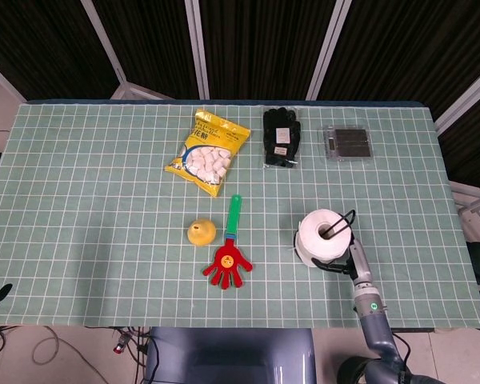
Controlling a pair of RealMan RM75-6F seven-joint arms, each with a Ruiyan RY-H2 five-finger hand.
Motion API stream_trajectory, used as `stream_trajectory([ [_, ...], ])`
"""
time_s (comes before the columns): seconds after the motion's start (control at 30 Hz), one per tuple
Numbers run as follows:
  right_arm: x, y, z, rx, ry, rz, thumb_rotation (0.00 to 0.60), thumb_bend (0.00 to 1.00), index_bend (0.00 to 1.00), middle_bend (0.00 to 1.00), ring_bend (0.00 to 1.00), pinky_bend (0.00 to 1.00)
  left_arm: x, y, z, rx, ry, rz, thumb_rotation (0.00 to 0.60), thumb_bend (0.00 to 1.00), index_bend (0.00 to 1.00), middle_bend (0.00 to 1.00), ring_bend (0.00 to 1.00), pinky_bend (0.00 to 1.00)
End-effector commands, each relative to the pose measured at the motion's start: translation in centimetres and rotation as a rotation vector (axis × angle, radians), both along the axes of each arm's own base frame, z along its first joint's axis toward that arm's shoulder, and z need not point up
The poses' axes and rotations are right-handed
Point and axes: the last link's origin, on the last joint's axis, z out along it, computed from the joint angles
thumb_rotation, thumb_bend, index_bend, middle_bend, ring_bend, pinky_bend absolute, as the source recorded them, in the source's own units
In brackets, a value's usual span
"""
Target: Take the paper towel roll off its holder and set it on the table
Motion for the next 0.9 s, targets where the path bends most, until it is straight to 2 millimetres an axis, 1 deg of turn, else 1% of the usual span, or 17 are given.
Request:
stream_trajectory([
  [0.03, 0.2, -0.4, -0.2, 0.003, -0.001, -0.002, 0.600, 0.00, 0.00, 0.00, 0.00, 0.00, 0.0, 0.0, 0.0, 0.000, 0.000, 0.001, 0.600, 0.12, 0.13, 0.00, 0.00, 0.00],
  [0.33, 0.6, -1.1, -0.6, 0.007, -0.003, -0.014, 0.600, 0.00, 0.00, 0.00, 0.00, 0.00, 0.0, 0.0, 0.1, 0.001, 0.001, 0.002, 0.600, 0.12, 0.13, 0.00, 0.00, 0.00],
  [0.4, 0.5, -1.4, -0.5, -0.005, -0.004, -0.023, 0.600, 0.00, 0.00, 0.03, 0.03, 0.00, -0.1, 0.0, 0.1, 0.002, 0.001, 0.003, 0.600, 0.12, 0.13, 0.00, 0.00, 0.00],
  [0.47, 0.4, -1.4, -0.3, -0.020, -0.006, -0.033, 0.600, 0.00, 0.03, 0.09, 0.08, 0.00, -0.1, 0.0, 0.1, 0.000, 0.002, 0.003, 0.600, 0.12, 0.13, 0.00, 0.00, 0.00],
  [0.53, 0.4, -1.6, -0.2, -0.029, -0.006, -0.039, 0.600, 0.00, 0.09, 0.15, 0.14, 0.00, 0.0, 0.0, 0.0, -0.003, 0.003, 0.003, 0.600, 0.12, 0.13, 0.00, 0.00, 0.00],
  [0.6, 0.4, -1.7, 0.0, -0.032, -0.007, -0.042, 0.600, 0.00, 0.13, 0.18, 0.16, 0.00, 0.0, 0.0, -0.1, -0.005, 0.004, 0.002, 0.600, 0.12, 0.13, 0.00, 0.00, 0.00],
  [0.7, 0.4, -1.7, 0.1, -0.037, -0.005, -0.047, 0.600, 0.00, 0.15, 0.19, 0.17, 0.00, 0.0, -0.1, -0.1, -0.006, 0.002, 0.002, 0.600, 0.12, 0.13, 0.00, 0.00, 0.00],
  [0.9, 0.6, -1.9, 0.8, -0.052, -0.005, -0.036, 0.600, 0.00, 0.16, 0.19, 0.17, 0.00, 0.0, -0.1, -0.1, -0.007, 0.003, 0.003, 0.600, 0.12, 0.13, 0.00, 0.00, 0.00],
])
